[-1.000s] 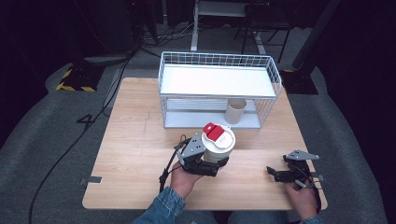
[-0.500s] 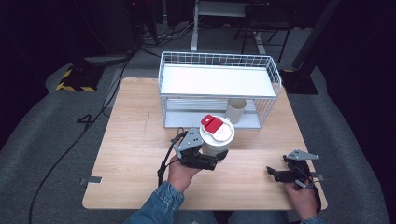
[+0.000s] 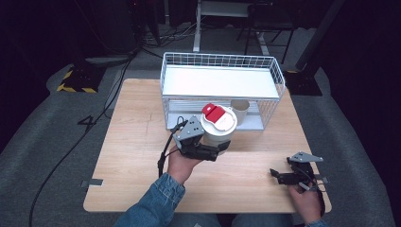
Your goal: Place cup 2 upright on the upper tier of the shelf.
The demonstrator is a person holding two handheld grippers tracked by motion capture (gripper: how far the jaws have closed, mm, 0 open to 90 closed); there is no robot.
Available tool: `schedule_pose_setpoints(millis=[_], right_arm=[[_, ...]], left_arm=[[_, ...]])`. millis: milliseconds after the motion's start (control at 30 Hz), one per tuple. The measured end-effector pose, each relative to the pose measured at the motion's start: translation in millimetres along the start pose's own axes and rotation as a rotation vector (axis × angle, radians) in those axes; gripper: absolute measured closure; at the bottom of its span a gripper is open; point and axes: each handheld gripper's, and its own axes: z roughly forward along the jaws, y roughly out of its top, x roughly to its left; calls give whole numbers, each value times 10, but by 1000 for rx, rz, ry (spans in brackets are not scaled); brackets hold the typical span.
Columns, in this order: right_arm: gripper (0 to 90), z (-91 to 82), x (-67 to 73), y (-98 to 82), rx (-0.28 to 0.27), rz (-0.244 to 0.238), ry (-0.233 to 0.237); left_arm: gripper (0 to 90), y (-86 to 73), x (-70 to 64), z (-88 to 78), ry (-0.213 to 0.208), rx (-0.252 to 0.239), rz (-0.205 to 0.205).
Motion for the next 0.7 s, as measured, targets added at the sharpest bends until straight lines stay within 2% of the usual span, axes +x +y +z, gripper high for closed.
schedule_pose_setpoints(millis=[233, 700], right_arm=[[80, 4, 1, 4, 0, 1, 1], [80, 5, 2, 4, 0, 1, 0]], left_arm=[[146, 137, 74, -21, 3, 0, -16], [145, 427, 203, -32, 16, -16, -9]])
